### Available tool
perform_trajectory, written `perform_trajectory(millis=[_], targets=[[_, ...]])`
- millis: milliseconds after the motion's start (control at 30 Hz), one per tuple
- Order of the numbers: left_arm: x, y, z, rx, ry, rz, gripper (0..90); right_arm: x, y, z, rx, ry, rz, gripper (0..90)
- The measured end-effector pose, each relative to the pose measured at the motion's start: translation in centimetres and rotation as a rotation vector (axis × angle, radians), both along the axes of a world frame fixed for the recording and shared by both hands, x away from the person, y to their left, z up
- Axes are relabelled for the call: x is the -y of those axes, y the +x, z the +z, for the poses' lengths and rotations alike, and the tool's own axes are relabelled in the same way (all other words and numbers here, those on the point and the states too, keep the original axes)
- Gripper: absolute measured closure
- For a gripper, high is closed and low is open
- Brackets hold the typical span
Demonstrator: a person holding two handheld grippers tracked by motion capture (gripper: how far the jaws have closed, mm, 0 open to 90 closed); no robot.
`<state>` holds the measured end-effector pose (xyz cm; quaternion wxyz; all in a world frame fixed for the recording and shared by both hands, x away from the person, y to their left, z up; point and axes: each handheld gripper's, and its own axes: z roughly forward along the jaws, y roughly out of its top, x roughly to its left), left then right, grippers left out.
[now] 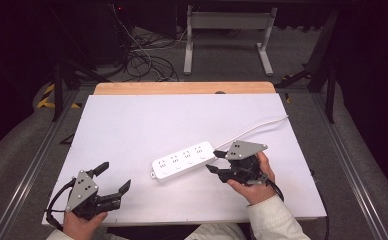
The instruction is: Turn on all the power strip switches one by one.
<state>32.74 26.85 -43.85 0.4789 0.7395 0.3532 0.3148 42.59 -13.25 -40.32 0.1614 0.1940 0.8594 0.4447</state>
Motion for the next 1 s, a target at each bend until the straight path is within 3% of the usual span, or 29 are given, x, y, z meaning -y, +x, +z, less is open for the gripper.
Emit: perform_trajectory(millis=[67, 133, 200, 300, 367, 633, 833, 1000], targets=[[0.0, 0.0, 0.0, -0.001, -0.007, 0.0, 16.4, 0.0, 0.0, 0.0, -0.01, -0.004, 0.007, 58.0], [0.0, 0.0, -0.1, -0.004, -0.001, 0.001, 16.4, -0.1, 0.2, 0.2, -0.057, 0.0, 0.029, 67.4], [0.1, 0.0, -0.1, -0.001, -0.001, 0.002, 16.4, -0.2, 0.3, 0.4, -0.061, -0.001, 0.031, 70.2], [0.1, 0.0, 0.0, 0.006, 0.006, 0.004, 16.4, -0.6, 0.6, 1.1, -0.063, -0.015, 0.02, 82.4], [0.1, 0.0, -0.1, 0.002, 0.001, 0.004, 16.4, -1.2, 1.1, 1.7, -0.086, -0.05, 0.019, 89.8], [0.1, 0.0, -0.1, 0.007, 0.016, 0.006, 16.4, -2.4, 2.4, 2.2, -0.119, -0.094, 0.008, 90.0], [0.1, 0.0, -0.1, 0.003, 0.01, 0.006, 16.4, -3.6, 3.7, 1.9, -0.152, -0.118, -0.005, 90.0], [0.1, 0.0, -0.1, 0.002, 0.014, 0.007, 16.6, -4.4, 5.0, 1.1, -0.186, -0.169, -0.034, 90.0]])
